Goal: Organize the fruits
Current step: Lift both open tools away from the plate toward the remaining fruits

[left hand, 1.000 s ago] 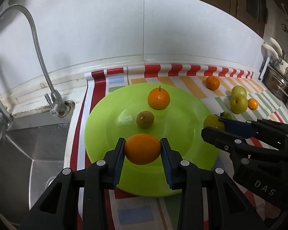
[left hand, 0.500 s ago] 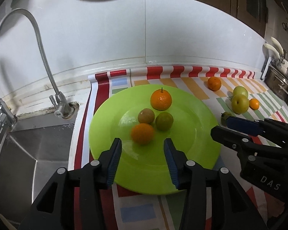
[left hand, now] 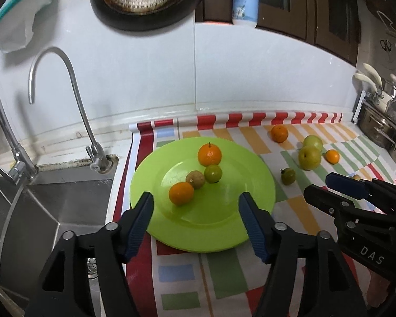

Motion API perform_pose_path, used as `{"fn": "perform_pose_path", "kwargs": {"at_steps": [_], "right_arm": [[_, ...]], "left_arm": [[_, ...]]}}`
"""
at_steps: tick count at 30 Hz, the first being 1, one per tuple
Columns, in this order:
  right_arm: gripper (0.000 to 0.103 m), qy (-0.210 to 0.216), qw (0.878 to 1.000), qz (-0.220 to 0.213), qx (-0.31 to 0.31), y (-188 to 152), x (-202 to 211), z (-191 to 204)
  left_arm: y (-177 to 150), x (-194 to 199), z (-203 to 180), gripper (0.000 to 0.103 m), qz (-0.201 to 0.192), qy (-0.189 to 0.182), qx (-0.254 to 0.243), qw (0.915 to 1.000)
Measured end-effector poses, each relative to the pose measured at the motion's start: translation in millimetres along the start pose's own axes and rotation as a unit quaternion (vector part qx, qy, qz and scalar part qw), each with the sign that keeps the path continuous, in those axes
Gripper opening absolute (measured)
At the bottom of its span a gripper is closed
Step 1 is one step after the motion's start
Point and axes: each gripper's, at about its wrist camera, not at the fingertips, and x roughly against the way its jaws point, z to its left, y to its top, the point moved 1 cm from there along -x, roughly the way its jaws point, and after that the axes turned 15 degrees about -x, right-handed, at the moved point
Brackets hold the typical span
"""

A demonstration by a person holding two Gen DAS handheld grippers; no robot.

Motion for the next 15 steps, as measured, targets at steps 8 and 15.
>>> {"fn": "perform_pose_path", "kwargs": {"at_steps": [8,15], "right_arm": [[0.057,-0.017,0.999,-0.03,-0.013,-2,34,-14],[0.064,-0.039,0.997,-0.056,-0.029,-4,61,-35]], "left_arm": [[5,23,-17,0.073,-0.016,-0.005,-0.01,0.9998],[8,36,-35,0.083,-0.026,-0.013,-0.015,0.9995]]}}
